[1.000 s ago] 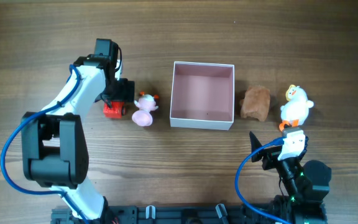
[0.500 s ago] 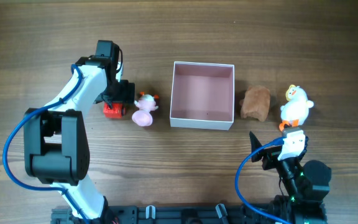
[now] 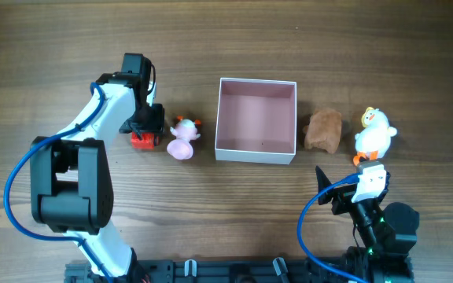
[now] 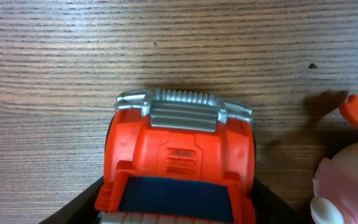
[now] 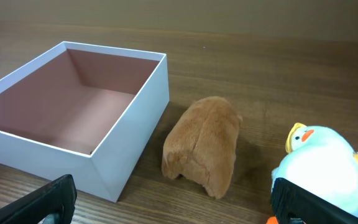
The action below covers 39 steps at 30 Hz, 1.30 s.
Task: Pack container
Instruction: 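Lift the fire truck with the left gripper and carry it over the box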
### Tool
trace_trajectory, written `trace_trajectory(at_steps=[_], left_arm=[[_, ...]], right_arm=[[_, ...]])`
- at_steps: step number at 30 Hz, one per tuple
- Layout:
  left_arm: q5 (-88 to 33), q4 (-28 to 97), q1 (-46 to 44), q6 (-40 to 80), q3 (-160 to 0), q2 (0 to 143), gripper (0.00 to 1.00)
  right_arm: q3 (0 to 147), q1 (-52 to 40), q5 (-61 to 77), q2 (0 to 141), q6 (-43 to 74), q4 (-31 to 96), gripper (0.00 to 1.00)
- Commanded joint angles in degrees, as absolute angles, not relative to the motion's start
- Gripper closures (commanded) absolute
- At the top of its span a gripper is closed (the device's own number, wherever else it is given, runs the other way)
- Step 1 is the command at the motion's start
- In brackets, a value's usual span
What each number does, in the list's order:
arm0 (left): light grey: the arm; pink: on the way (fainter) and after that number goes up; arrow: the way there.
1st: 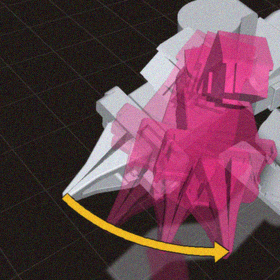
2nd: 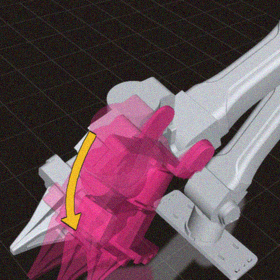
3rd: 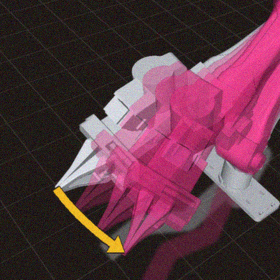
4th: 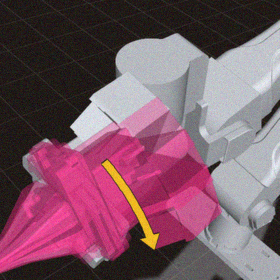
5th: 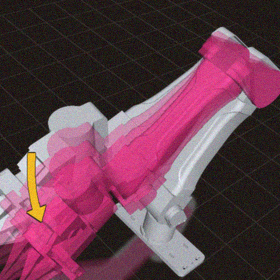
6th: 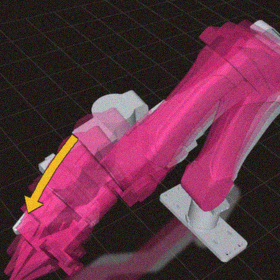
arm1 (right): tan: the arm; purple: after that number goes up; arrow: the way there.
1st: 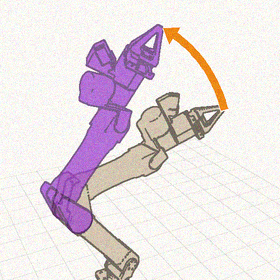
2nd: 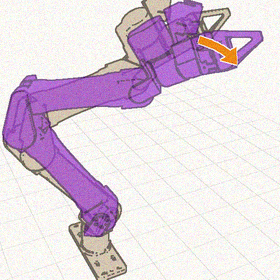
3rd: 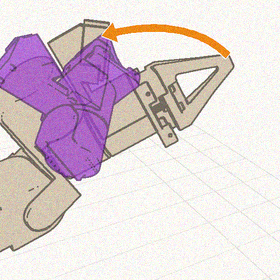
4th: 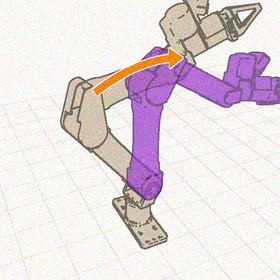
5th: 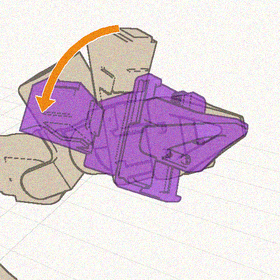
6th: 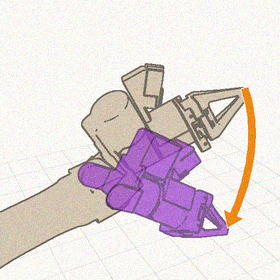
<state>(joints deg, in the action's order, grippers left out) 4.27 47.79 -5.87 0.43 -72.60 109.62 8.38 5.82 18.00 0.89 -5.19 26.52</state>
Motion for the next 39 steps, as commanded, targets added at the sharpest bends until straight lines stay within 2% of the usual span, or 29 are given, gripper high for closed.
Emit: trace_trajectory(at_steps=[1,3,8,16,22,24,32,39], left_arm=[[4.6,47.77,-5.34,0.21,-72.12,110.48,0.46],[4.62,47.79,-5.34,0.19,-72.14,110.21,0.5],[4.62,48.07,-5.41,0.21,-75.13,108.25,0.51],[4.6,55.16,-6.94,0.45,-86.72,103.33,0.54],[4.6,56.18,-13.37,1.91,-90.26,99.98,0.59],[3.64,56.23,-17.12,8.05,-91.66,98.83,0.59],[-1.93,55.24,-28.69,20.49,-96.12,98.21,0.65],[-5.96,51.0,-35.07,21.56,-96.33,98.56,0.66]], right_arm=[[8.4,5.85,18.74,0.54,-4.36,26.37,0.01],[8.4,5.85,18.74,0.54,-4.36,26.37,0.0],[8.4,5.85,18.74,0.54,-4.34,26.37,0.0],[8.4,5.85,18.74,0.54,-4.34,26.37,0.0],[8.4,5.85,18.74,0.54,-4.34,26.35,0.01],[8.4,5.85,18.74,0.54,-4.34,26.35,0.0],[8.4,5.85,18.74,0.54,-4.36,26.37,0.0],[8.4,5.85,18.74,0.54,-4.36,26.37,0.01]])
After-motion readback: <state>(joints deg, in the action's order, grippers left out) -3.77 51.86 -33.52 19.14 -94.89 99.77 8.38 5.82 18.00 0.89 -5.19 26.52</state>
